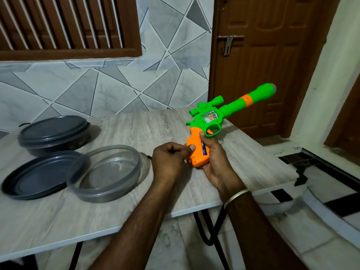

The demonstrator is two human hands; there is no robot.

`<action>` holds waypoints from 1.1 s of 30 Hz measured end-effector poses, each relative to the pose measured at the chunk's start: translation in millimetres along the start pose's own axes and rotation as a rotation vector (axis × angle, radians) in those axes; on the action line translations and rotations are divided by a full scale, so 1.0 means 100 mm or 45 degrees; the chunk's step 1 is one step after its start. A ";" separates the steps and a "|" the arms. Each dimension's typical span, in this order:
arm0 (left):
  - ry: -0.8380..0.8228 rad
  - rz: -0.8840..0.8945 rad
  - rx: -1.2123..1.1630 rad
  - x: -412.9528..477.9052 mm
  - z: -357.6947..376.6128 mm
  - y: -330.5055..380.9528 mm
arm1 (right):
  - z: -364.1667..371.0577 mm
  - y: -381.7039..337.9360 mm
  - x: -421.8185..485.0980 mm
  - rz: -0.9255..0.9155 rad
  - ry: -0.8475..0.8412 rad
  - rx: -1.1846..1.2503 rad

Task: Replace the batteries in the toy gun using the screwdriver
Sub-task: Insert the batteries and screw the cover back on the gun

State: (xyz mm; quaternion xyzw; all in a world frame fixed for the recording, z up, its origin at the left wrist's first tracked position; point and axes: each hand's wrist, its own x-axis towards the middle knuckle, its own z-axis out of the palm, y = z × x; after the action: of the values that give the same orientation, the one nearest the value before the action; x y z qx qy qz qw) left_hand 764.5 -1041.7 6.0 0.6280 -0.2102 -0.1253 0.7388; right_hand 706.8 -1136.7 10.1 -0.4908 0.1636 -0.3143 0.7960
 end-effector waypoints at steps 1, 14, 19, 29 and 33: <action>-0.006 -0.002 -0.004 0.00 0.02 0.00 | -0.01 0.00 0.01 0.009 -0.003 0.017; 0.046 -0.018 0.122 -0.01 0.19 -0.03 | -0.04 0.01 0.05 -0.038 -0.029 0.219; -0.157 0.051 0.340 0.09 0.04 0.18 | 0.00 0.02 0.06 -0.018 0.039 0.201; -0.482 0.133 2.097 0.64 -0.28 0.52 | -0.03 0.04 0.07 0.097 0.035 0.190; -0.593 0.045 2.271 0.62 -0.21 0.35 | -0.04 0.04 0.07 0.079 0.039 0.204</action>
State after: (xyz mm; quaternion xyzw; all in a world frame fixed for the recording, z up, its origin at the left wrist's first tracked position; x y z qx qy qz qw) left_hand 826.0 -1044.4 46.9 0.9205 -0.3817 -0.0286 -0.0781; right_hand 711.6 -1142.9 4.7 -0.4155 0.1653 -0.3089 0.8394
